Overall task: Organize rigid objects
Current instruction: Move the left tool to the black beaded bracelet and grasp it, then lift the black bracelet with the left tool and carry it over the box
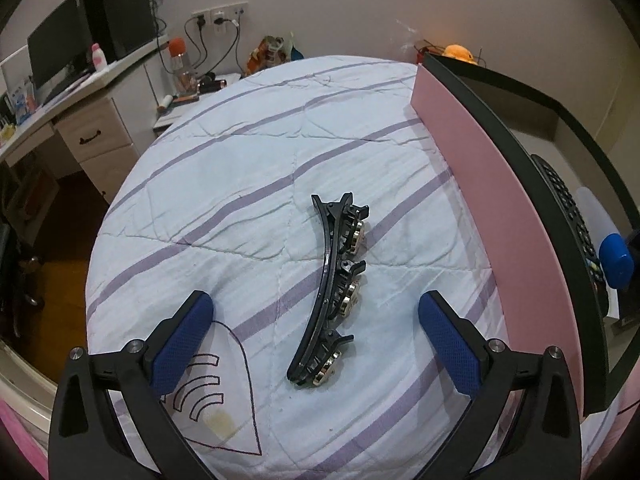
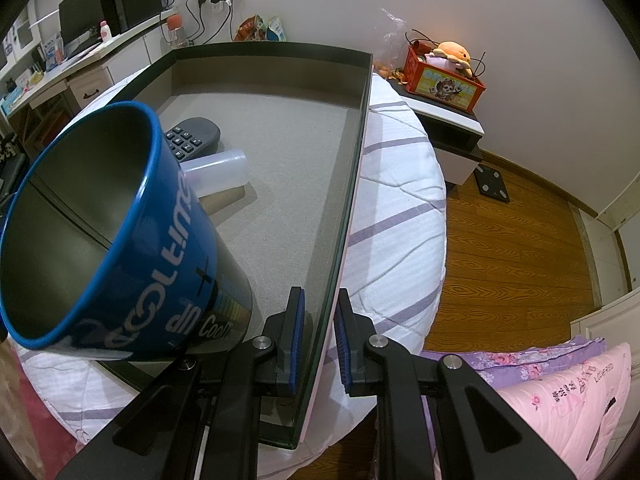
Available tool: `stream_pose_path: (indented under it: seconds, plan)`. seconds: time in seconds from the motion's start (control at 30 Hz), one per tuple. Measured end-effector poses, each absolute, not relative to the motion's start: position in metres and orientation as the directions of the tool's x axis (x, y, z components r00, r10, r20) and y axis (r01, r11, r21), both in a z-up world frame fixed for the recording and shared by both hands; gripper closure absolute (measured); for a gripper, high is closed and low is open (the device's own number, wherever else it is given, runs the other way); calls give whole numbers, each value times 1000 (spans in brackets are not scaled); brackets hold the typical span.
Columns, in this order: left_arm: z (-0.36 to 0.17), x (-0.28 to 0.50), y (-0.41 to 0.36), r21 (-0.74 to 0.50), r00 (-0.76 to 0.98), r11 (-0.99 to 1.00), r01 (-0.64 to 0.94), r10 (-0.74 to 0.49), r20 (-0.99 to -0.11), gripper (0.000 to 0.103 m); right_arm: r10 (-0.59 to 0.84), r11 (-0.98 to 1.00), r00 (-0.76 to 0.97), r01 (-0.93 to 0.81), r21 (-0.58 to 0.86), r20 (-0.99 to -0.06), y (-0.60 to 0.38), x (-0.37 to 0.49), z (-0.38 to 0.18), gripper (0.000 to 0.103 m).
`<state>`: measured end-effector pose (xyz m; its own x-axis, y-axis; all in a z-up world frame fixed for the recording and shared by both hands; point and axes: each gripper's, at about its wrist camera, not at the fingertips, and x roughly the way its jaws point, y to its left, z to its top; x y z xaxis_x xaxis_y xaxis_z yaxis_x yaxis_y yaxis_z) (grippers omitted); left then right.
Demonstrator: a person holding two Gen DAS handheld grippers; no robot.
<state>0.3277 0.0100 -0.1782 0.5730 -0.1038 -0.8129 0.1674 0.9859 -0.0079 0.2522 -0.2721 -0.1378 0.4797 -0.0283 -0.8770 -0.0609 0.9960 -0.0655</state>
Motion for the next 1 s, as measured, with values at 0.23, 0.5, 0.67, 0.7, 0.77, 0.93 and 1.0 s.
stream_pose_path:
  seconds: [0.23, 0.5, 0.67, 0.7, 0.77, 0.93, 1.0]
  plan:
    - [-173, 320, 9, -11, 585, 980, 200, -129, -801, 13, -29, 996, 479, -61, -66, -877, -272, 252, -138, 87]
    - [-164, 319, 11, -52, 581, 976, 211, -169, -796, 63, -27, 996, 481, -60, -64, -877, -272, 251, -138, 87]
    - [-165, 320, 5, -72, 571, 970, 231, -195, -797, 84, -28, 996, 480, -60, -65, -877, -273, 251, -139, 87]
    - [-165, 320, 4, -70, 568, 969, 238, -197, -799, 84, -28, 996, 480, -60, -65, -877, -273, 251, -139, 87]
    - [-166, 321, 3, -82, 559, 967, 242, -209, -802, 84, -28, 996, 480, -60, -64, -877, -272, 251, -139, 87]
    - [-167, 327, 7, -120, 550, 964, 237, -235, -801, 82, -27, 996, 481, -59, -63, -876, -272, 251, -139, 87]
    - [-167, 327, 7, -127, 554, 964, 233, -239, -798, 82, -27, 996, 482, -58, -63, -876, -272, 251, -139, 87]
